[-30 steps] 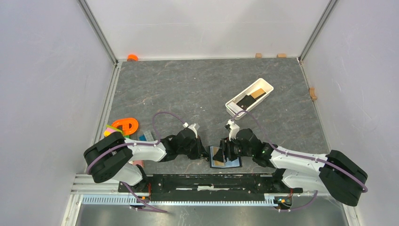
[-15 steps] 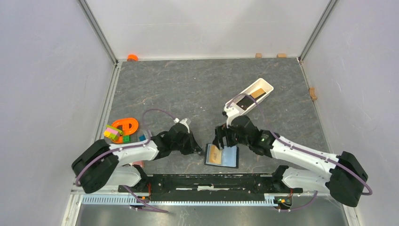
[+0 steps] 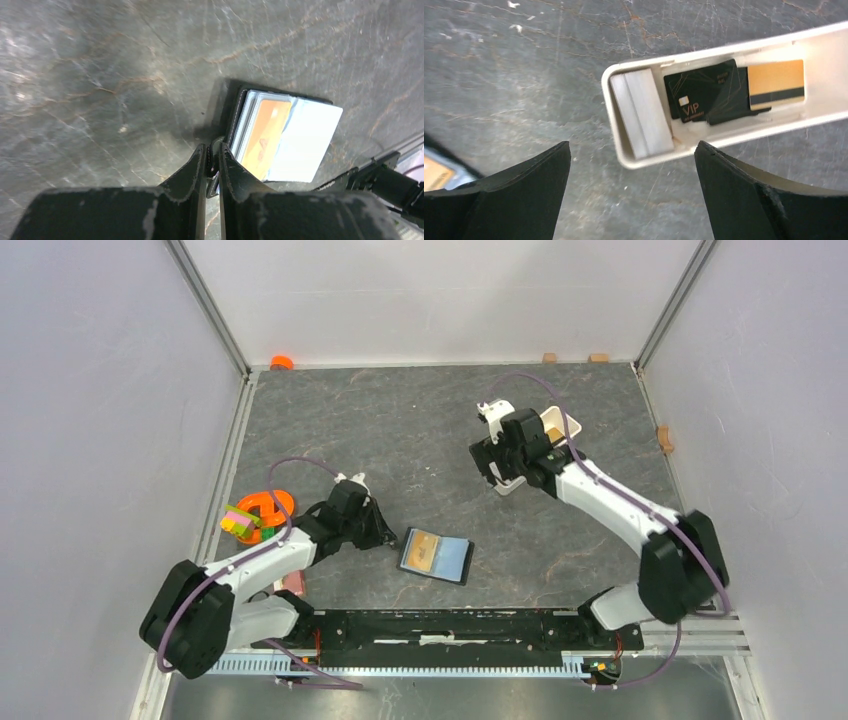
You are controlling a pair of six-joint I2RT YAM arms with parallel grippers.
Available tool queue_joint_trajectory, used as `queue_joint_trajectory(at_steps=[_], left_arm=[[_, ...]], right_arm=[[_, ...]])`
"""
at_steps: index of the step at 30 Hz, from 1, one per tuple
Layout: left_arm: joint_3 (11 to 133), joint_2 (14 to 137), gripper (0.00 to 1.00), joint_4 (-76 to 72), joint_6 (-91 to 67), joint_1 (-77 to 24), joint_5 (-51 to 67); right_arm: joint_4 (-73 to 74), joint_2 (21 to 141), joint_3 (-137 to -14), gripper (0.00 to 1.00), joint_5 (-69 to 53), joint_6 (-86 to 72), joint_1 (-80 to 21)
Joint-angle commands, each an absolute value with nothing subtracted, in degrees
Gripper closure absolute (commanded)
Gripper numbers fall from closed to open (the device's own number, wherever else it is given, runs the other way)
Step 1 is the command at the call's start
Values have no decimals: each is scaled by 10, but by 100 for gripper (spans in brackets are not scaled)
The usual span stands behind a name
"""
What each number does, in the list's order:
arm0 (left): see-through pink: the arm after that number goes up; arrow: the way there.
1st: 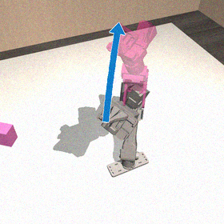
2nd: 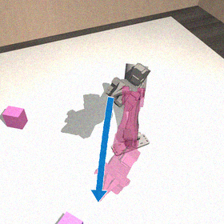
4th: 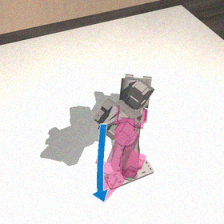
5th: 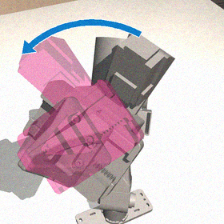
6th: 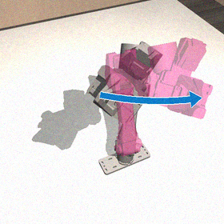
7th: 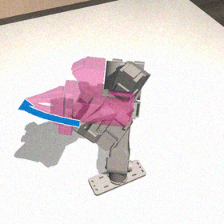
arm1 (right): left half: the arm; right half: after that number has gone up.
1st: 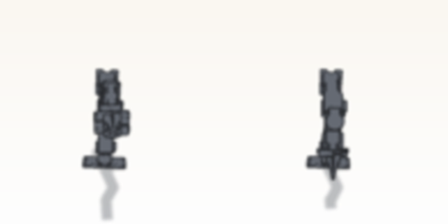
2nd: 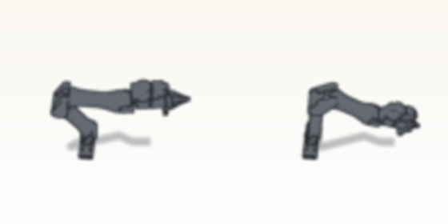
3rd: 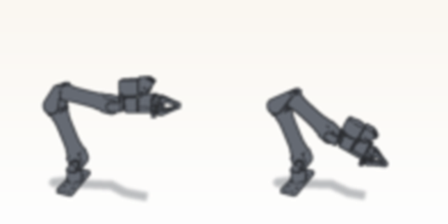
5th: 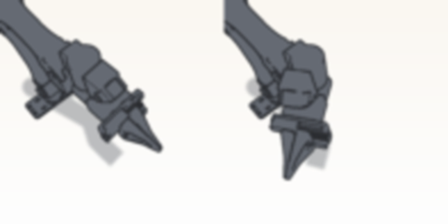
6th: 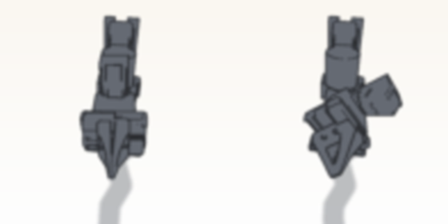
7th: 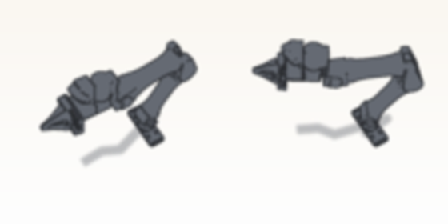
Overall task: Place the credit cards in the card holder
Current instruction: Move the card holder to the center of the board.
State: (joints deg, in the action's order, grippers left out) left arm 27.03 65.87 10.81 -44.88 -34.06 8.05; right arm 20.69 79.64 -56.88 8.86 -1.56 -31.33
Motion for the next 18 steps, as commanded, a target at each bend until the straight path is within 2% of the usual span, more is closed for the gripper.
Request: queue_joint_trajectory(at_steps=[1, 6, 7, 8, 10, 12, 14, 18], left_arm=[[288, 664, 98, 95, -410, -310, 88], [283, 678, 98, 65, -427, -297, 90], [284, 678, 95, 66, -427, -296, 91], [286, 676, 87, 68, -426, -295, 91], [293, 668, 80, 83, -417, -293, 92], [312, 657, 67, 114, -404, -292, 93], [335, 642, 46, 154, -387, -291, 90], [398, 614, 26, 241, -347, -289, 86]], right_arm=[[219, 879, -635, 2, 33, 92, -267], [240, 965, -687, 2, -50, 129, -226], [241, 972, -691, 2, -56, 133, -224], [240, 979, -692, 2, -65, 136, -222], [242, 986, -692, 2, -86, 141, -218], [240, 990, -689, 2, -107, 144, -216], [242, 996, -689, 2, -135, 142, -213], [244, 986, -686, 2, -139, 131, -212]])
